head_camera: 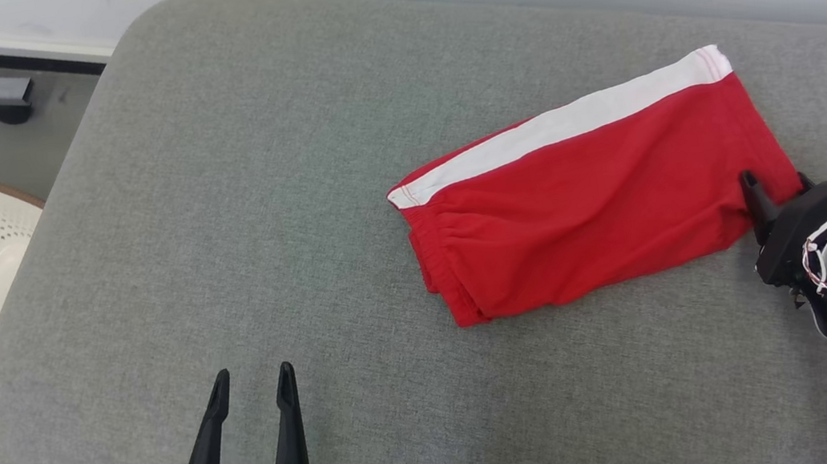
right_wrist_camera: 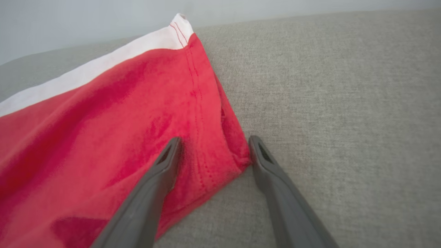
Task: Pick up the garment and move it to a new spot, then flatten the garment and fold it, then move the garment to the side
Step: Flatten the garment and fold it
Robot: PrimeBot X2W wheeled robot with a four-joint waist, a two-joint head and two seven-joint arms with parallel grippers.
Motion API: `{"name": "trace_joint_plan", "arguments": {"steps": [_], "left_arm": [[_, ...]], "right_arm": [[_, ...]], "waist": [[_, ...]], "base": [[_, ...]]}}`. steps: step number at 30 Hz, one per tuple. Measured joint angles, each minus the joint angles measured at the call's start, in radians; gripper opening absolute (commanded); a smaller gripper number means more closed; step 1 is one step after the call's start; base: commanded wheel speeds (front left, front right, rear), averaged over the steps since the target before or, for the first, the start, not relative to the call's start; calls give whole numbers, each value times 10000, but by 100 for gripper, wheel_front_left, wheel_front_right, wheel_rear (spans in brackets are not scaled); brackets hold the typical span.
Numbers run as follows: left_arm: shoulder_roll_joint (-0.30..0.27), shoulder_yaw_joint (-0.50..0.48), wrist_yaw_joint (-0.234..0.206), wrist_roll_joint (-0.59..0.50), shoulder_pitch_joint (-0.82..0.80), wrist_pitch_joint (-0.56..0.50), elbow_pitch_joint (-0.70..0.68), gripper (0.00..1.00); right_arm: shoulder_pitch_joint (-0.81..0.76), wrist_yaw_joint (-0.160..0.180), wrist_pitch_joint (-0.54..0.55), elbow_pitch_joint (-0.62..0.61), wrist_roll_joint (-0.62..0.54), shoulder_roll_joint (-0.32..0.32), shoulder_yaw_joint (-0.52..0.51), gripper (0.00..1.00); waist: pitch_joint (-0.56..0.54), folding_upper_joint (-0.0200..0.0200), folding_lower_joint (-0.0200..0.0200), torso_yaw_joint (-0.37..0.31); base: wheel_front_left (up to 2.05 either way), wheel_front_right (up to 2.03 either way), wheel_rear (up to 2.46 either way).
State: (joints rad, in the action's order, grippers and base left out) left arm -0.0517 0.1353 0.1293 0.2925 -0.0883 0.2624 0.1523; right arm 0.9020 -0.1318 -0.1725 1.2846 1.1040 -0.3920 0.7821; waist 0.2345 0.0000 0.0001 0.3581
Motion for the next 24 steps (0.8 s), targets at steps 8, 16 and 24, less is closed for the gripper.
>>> {"name": "trace_joint_plan", "arguments": {"steps": [8,16,24], "left_arm": [[4,-75,0,65,13,0,219,100],[10,-422,2,-174,434,0,336,100],[-40,-650,2,-376,1019,0,330,100]], "right_arm": [[-57,0,-134,23,-90,107,-136,0],[-961,0,-610,-1064,-128,313,127,0],[-2635,0,-838,-3041,600,-230,-44,0]], "waist": [[-86,0,0,-45],[-798,0,0,-358],[-1625,-1,-1,-918]], "base": [[0,0,0],[0,0,0],[0,0,0]]}}
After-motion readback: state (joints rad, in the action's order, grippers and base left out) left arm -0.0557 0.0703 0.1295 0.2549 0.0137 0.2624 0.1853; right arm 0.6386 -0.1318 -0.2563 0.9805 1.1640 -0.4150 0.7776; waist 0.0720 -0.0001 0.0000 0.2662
